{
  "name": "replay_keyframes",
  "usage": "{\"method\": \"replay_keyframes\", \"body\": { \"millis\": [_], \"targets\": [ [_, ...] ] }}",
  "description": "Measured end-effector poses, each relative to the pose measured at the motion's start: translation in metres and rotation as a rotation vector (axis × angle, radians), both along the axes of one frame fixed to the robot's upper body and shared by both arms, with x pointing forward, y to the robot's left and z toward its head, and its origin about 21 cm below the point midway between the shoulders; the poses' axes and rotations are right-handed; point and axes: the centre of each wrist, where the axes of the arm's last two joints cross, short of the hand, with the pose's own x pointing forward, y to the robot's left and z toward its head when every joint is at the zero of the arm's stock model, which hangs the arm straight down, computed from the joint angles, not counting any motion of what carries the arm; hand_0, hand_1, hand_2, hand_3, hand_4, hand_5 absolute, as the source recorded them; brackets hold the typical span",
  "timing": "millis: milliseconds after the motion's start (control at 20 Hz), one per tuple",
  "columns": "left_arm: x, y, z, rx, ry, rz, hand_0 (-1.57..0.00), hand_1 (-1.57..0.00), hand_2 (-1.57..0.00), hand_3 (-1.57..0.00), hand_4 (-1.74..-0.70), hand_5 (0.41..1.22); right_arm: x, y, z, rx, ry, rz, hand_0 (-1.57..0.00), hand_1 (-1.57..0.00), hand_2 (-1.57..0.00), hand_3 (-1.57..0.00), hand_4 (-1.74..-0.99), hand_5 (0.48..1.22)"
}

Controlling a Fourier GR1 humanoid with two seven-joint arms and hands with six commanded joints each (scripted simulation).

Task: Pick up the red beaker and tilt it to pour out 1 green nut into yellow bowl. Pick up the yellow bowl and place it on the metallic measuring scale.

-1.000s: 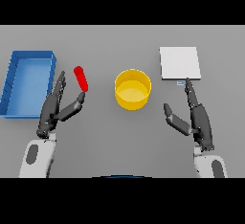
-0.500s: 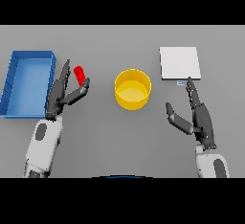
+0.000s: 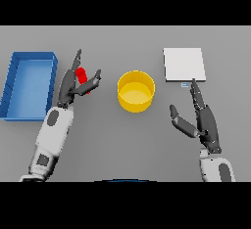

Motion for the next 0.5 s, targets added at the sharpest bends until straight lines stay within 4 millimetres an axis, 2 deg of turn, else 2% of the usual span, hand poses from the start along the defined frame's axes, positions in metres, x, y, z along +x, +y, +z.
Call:
{"method": "replay_keyframes", "body": {
  "millis": [150,200,250,350,400,500],
  "targets": [
    [0.005,-0.001,-0.001,0.005,-0.015,-0.007,0.00,-0.02,-0.04,0.00,-1.30,0.715,0.001,-0.001,0.002,0.008,-0.011,-0.006,0.00,0.00,0.00,0.00,-1.259,0.691],
    [0.004,-0.004,-0.005,-0.002,-0.029,0.000,-0.09,-0.14,-0.15,-0.05,-1.32,0.741,0.001,-0.002,0.003,-0.010,-0.005,-0.012,0.00,0.00,0.00,0.00,-1.255,0.691],
    [0.007,-0.006,-0.006,-0.011,-0.031,0.015,-0.32,-0.36,-0.36,-0.22,-1.35,0.770,0.000,-0.002,0.003,-0.015,0.000,-0.013,0.00,0.00,0.00,0.00,-1.252,0.690],
    [0.008,-0.009,-0.008,-0.030,-0.030,0.046,-0.77,-0.80,-0.79,-0.58,-1.48,0.933,-0.002,0.001,0.001,-0.005,-0.009,-0.011,0.00,0.00,0.00,0.00,-1.245,0.692],
    [0.009,-0.011,-0.010,-0.028,-0.035,0.049,-0.93,-0.95,-0.95,-0.76,-1.53,0.990,0.000,0.003,0.001,-0.012,-0.001,-0.009,0.00,0.00,0.00,0.00,-1.241,0.695],
    [0.010,-0.013,-0.013,-0.041,-0.075,0.018,-1.16,-1.18,-1.17,-1.00,-1.60,1.073,0.003,0.003,0.003,-0.012,-0.002,-0.007,0.00,0.00,0.00,0.00,-1.233,0.688]
  ]
}}
